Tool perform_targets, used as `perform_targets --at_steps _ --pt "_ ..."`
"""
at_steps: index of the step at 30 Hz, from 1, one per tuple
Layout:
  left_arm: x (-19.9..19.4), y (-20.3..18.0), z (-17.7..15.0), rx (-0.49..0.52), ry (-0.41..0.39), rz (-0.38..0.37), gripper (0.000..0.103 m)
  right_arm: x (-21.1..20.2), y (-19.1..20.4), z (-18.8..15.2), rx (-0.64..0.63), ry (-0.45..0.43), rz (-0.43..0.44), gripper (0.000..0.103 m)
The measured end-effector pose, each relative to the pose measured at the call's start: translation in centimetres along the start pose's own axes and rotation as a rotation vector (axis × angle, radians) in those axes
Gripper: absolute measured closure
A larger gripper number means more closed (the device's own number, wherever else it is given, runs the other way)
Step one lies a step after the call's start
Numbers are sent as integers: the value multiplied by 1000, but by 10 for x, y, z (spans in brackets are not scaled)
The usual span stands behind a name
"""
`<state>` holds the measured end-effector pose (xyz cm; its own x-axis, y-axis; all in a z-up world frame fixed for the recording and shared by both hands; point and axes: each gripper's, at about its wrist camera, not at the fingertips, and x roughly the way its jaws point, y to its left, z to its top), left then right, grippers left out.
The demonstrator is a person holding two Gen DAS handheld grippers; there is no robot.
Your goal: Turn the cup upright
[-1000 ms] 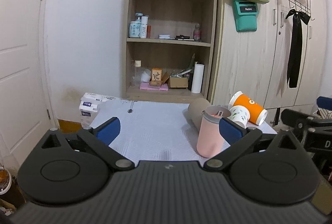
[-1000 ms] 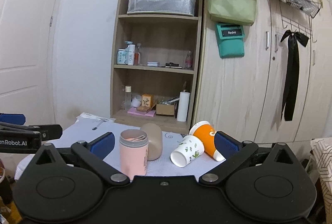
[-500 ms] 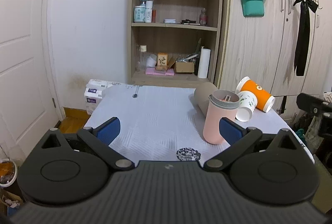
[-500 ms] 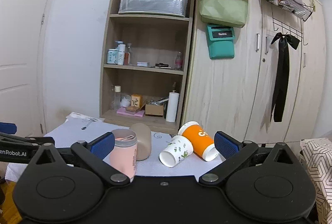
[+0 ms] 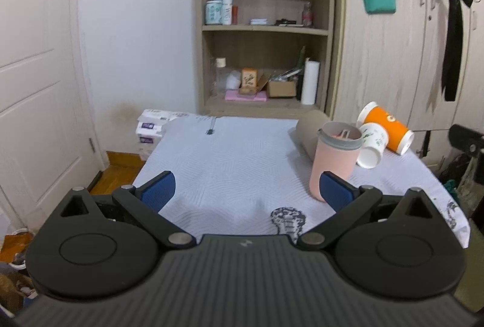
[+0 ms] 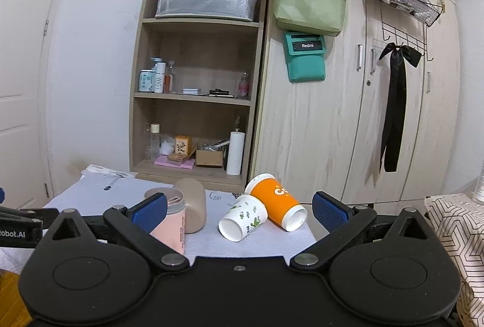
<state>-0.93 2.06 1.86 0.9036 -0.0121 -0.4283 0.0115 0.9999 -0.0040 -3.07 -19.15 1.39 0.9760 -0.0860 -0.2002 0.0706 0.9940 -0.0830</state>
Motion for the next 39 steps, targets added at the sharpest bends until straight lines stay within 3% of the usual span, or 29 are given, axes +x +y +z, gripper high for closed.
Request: perform_targets --at_steps 16,39 --pt "0 1 -1 6 4 -11 0 -1 8 -1 4 12 -54 0" --pt "-6 2 0 19 -23 -19 0 -1 10 -1 -23 41 -31 0"
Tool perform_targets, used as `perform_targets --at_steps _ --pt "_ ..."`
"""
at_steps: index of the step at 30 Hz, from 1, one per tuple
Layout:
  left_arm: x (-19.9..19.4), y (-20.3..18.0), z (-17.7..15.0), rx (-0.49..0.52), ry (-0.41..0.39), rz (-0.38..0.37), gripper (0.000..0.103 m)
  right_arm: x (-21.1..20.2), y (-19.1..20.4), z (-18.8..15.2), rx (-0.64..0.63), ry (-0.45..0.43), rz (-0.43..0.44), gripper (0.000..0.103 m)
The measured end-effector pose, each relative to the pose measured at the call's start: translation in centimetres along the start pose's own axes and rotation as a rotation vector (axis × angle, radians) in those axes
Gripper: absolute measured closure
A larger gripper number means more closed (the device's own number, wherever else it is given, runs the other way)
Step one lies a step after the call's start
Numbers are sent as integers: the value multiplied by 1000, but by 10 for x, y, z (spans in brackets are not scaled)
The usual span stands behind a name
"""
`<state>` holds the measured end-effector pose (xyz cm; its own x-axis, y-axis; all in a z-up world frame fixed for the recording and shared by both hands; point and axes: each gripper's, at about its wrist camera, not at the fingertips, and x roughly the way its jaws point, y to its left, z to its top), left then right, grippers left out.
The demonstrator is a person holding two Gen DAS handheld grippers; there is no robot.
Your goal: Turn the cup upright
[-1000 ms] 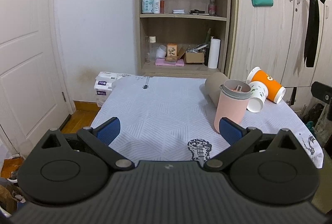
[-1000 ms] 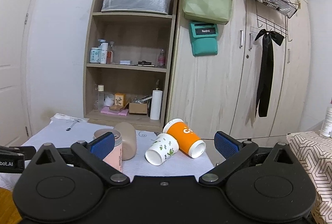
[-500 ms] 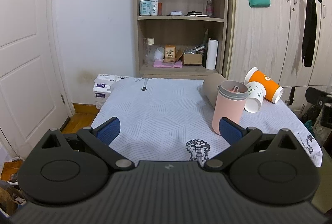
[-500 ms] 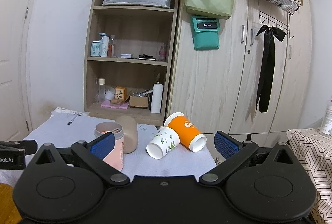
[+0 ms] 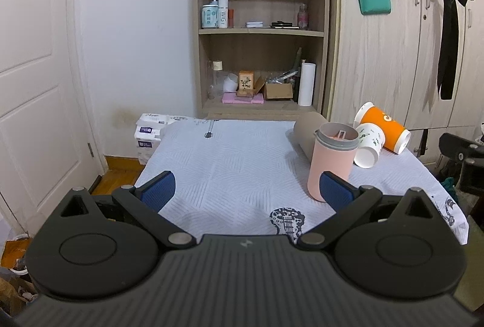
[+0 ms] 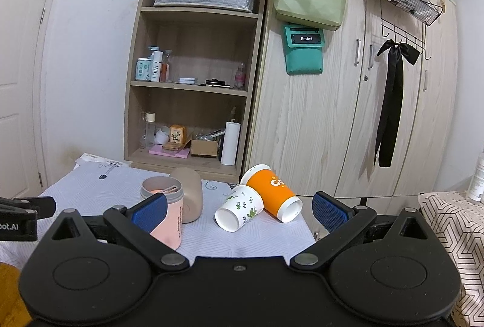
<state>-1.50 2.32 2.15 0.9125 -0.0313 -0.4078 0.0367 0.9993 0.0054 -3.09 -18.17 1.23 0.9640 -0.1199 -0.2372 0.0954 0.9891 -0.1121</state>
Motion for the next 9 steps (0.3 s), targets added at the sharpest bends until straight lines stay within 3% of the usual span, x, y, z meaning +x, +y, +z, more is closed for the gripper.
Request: perform_targets --at_steps 9 --pt "-2 -3 1 21 -14 17 0 -1 0 0 -8 -3 -3 0"
